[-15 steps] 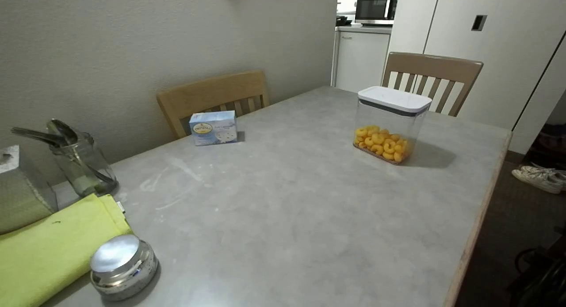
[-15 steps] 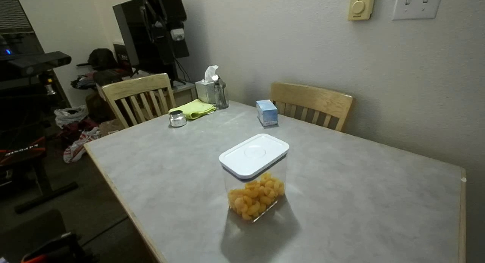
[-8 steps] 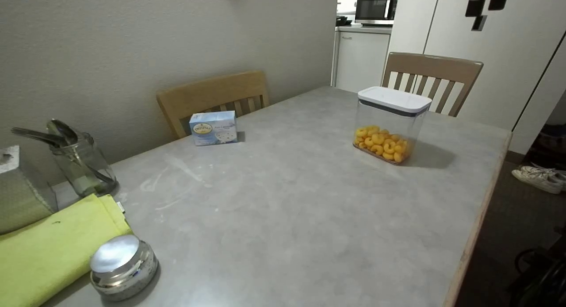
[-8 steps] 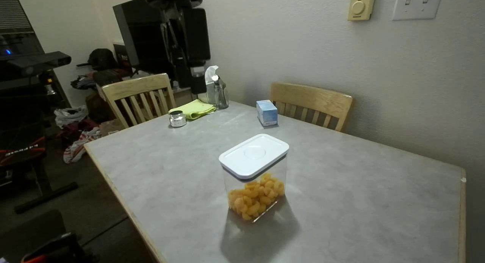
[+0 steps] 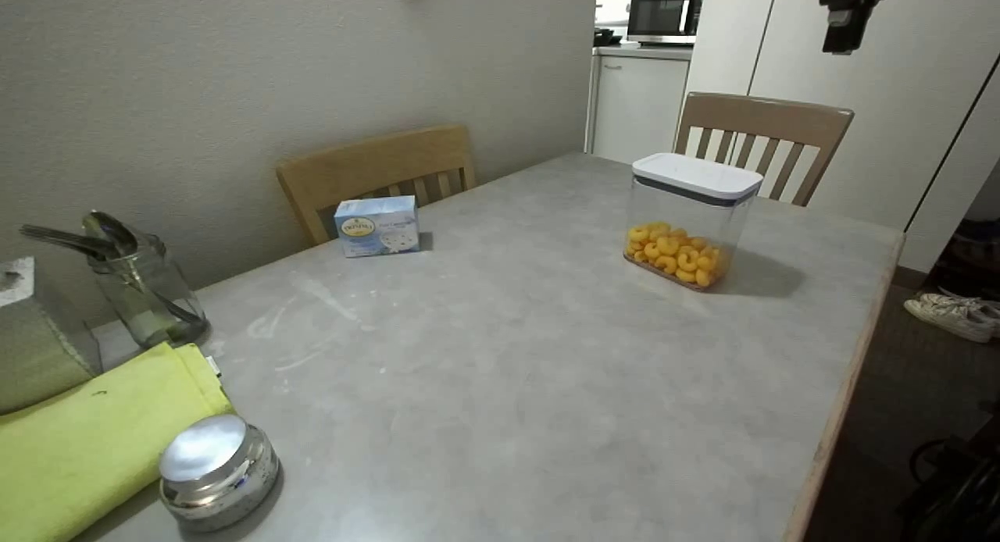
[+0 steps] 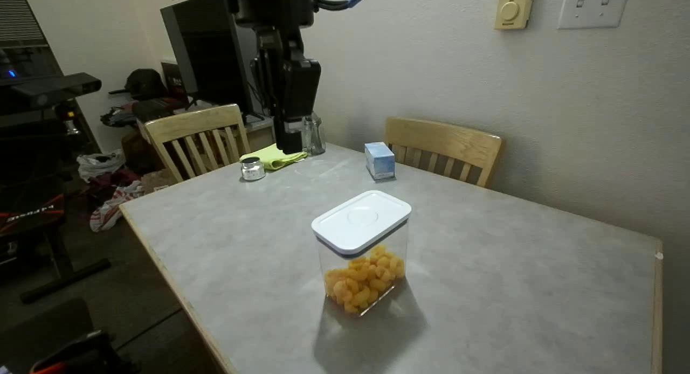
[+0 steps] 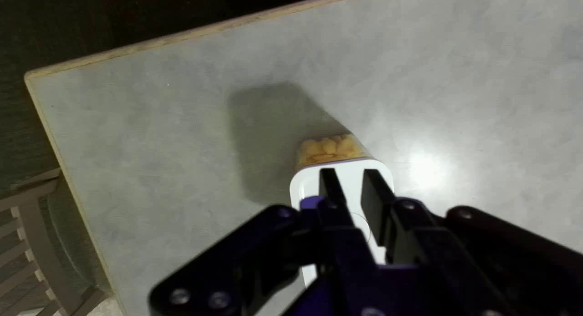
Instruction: Press the button atop the lid and then put the lid on the table
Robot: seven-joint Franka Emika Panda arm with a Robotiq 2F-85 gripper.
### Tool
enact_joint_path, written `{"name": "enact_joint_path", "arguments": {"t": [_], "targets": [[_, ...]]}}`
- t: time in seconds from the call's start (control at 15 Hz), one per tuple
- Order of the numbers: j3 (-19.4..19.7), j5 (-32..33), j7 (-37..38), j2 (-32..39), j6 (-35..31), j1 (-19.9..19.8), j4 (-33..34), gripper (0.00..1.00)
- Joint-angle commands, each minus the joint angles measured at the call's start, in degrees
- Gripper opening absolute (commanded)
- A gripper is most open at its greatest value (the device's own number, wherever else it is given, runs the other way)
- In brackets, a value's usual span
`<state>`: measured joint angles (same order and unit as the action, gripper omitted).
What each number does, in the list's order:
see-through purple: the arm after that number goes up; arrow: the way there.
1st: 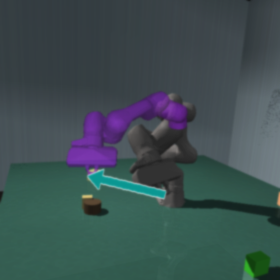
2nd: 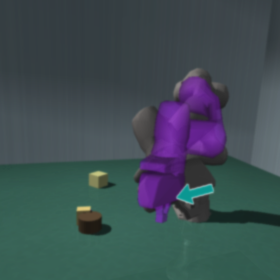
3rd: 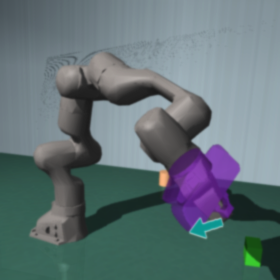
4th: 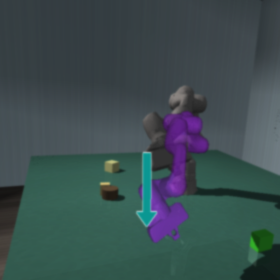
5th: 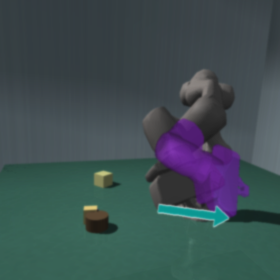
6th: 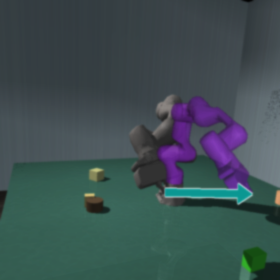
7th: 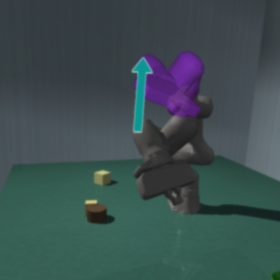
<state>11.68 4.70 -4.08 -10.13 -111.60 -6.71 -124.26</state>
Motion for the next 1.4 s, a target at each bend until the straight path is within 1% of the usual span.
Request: {"name": "enact_joint_path", "arguments": {"t": [0.0, 0.33, 0.47, 0.8, 1.0, 1.27, 1.33], "targets": [[0.39, -2.51, -4.44, 2.39, -3.95, -0.96, 0.37, 0.00], [1.08, -3.76, -7.09, 5.26, -13.90, -1.63, -0.52, 0.00], [1.40, -4.88, -8.46, 7.26, -16.80, -1.92, -0.68, 0.00], [0.83, -8.07, -12.82, 12.44, -18.06, -2.46, 0.34, 0.00], [0.08, -8.56, -15.10, 15.29, -17.56, -2.50, 1.40, 0.00], [-0.94, -9.01, -16.06, 16.99, -17.21, -2.78, 2.92, 0.00], [-0.94, -7.16, -13.64, 15.83, -16.94, -2.50, 1.44, 0.01]]}}
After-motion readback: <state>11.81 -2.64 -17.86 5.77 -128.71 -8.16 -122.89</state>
